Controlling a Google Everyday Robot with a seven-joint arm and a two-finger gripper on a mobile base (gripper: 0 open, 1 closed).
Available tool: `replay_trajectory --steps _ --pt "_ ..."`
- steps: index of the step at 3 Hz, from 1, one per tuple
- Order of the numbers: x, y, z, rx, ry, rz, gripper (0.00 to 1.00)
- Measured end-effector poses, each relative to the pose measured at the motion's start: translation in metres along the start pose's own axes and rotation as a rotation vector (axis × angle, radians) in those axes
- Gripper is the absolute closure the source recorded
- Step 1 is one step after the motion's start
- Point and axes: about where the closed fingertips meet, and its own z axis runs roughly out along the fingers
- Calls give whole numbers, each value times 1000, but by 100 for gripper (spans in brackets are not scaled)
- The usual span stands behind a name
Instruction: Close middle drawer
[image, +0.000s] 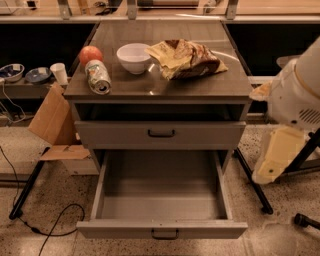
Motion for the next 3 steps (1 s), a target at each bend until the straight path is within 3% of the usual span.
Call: replay_trajectory --steps 3 --pt "15 109 180 -216 -192 178 0"
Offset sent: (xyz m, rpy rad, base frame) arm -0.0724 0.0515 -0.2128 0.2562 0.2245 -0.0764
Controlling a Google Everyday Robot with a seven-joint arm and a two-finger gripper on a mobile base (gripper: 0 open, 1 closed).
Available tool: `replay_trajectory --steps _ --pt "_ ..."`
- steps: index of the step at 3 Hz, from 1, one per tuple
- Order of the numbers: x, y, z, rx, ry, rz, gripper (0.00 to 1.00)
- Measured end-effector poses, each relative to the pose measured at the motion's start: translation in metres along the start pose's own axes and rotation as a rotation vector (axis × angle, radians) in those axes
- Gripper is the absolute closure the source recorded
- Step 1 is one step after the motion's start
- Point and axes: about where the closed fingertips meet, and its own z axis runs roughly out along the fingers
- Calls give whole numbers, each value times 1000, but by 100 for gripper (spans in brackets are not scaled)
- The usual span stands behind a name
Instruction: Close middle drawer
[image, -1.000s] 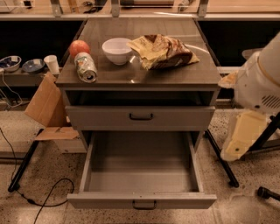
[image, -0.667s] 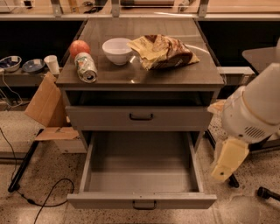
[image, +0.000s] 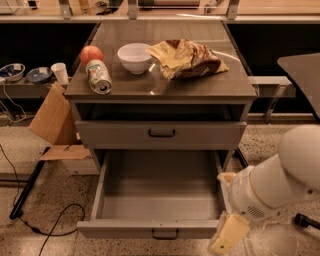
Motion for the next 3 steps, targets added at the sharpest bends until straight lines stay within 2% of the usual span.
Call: replay_trajectory --steps 1,2,3 --pt "21 10 75 -83 -91 125 0" --pt "21 10 75 -83 -91 125 0" --pt "25 4 86 -105 -110 145 0"
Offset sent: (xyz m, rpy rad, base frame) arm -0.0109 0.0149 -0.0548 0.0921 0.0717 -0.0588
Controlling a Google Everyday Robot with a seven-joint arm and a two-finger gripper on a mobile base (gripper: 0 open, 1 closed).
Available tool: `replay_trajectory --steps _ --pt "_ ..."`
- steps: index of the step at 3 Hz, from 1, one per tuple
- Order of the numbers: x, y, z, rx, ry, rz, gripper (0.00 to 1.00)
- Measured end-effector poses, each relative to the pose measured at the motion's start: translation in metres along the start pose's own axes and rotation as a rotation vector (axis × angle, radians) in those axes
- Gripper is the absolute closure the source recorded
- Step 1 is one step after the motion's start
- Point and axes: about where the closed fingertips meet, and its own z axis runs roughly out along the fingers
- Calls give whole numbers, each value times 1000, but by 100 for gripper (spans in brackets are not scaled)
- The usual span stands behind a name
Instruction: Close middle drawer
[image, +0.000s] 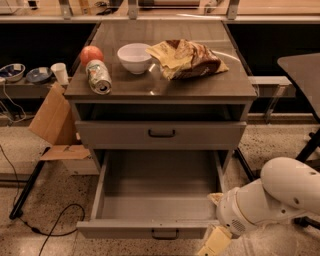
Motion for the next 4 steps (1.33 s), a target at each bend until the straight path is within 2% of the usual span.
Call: replay_trajectory --steps 1,2,4 --pt "20 -19 19 -22 -14 77 0" --pt "54 -38 35 -50 -17 176 0" --pt "128 -52 78 -149 43 371 4"
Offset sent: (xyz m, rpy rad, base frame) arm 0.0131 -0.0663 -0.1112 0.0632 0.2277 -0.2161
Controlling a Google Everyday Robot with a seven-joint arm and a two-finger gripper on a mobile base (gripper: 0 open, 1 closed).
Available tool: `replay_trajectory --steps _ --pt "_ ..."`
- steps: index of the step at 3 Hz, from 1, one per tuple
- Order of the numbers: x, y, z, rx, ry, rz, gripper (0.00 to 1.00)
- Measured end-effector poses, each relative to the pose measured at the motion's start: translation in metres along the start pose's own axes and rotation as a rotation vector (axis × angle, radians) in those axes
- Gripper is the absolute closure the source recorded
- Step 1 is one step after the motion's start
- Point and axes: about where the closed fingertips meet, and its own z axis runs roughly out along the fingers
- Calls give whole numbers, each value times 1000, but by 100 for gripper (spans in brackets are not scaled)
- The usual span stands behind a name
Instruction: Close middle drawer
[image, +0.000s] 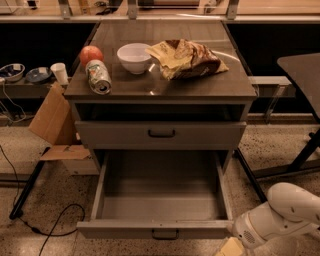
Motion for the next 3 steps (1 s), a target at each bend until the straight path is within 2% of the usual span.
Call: replay_trajectory --steps 2,3 --pt "32 -11 12 -23 39 84 50" --pt "29 -24 27 -57 51 107 73"
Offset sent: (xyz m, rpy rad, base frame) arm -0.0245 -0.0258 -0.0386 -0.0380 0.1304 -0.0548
